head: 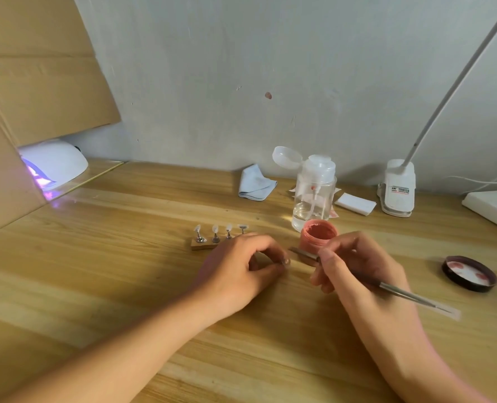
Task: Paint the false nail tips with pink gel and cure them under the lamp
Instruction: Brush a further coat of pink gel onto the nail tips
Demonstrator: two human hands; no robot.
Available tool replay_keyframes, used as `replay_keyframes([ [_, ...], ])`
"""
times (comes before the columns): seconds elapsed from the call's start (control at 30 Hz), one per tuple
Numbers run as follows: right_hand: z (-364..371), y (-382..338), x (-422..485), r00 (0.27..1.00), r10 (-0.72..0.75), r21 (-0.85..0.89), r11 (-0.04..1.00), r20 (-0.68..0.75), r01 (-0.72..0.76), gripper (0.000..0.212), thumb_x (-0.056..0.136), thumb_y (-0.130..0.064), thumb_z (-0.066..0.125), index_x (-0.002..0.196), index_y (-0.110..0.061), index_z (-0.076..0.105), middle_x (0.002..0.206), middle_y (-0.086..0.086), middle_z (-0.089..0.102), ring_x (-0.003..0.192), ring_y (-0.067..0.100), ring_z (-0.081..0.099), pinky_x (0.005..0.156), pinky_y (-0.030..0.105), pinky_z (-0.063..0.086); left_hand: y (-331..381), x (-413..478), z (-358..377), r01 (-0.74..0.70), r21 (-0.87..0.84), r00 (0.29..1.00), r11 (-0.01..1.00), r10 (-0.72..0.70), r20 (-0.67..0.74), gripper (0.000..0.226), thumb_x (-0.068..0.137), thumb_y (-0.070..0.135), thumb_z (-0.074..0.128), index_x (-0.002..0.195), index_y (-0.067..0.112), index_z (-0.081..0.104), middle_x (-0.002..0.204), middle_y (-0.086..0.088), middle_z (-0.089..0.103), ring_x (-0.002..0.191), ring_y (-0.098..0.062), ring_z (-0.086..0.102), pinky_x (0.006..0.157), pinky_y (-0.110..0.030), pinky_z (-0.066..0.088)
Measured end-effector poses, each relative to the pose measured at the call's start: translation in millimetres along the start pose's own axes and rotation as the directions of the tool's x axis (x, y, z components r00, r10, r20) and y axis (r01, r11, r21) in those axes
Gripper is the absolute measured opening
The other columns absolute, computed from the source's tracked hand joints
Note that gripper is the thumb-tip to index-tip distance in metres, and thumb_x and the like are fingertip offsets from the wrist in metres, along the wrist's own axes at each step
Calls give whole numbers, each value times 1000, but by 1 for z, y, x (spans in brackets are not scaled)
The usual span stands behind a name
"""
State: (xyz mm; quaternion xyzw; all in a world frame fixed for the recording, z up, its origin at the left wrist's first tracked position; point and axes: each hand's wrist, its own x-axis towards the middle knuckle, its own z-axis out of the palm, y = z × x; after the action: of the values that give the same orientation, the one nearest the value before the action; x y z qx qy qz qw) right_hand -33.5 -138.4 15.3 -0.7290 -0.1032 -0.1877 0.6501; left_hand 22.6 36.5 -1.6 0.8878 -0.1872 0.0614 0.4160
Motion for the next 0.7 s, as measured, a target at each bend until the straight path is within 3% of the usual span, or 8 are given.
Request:
replay_keyframes([
  [0.3, 0, 3, 1, 996, 85, -85, 993, 30, -82, 8, 77, -8, 64, 73, -14, 59, 71, 14, 67, 72, 35, 61, 61, 31, 43, 1, -1, -1, 0, 4, 1000, 1000, 0, 7, 16, 85, 28, 75, 79, 41, 68, 86, 25, 61, 50, -4, 44, 51, -15, 30],
  [0.4, -1, 3, 1, 995, 85, -101, 992, 41, -81, 11, 77, -7, 64, 73, -15, 59, 72, 15, 67, 69, 34, 59, 60, 30, 41, 1, 0, -1, -3, 8, 1000, 1000, 3, 4, 18, 85, 27, 75, 77, 41, 67, 80, 29, 59, 49, -3, 44, 50, -14, 30],
  [0.53, 0, 3, 1, 994, 100, -109, 990, 49, -94, 15, 76, -6, 66, 70, -17, 57, 68, 16, 63, 57, 15, 48, 50, 21, 34, 2, 0, -1, 1, 7, 1000, 1000, -1, 8, 12, 85, 27, 75, 81, 38, 70, 84, 27, 62, 50, -2, 44, 51, -14, 30],
  [0.7, 1, 1, 1, 992, 114, -122, 987, 45, -108, 10, 68, -20, 66, 70, -19, 56, 61, 10, 56, 54, 10, 42, 50, 22, 32, 3, -1, -2, -4, 12, 1000, 1000, 4, 14, 17, 85, 24, 75, 80, 39, 68, 66, 37, 55, 47, 0, 43, 48, -11, 30],
])
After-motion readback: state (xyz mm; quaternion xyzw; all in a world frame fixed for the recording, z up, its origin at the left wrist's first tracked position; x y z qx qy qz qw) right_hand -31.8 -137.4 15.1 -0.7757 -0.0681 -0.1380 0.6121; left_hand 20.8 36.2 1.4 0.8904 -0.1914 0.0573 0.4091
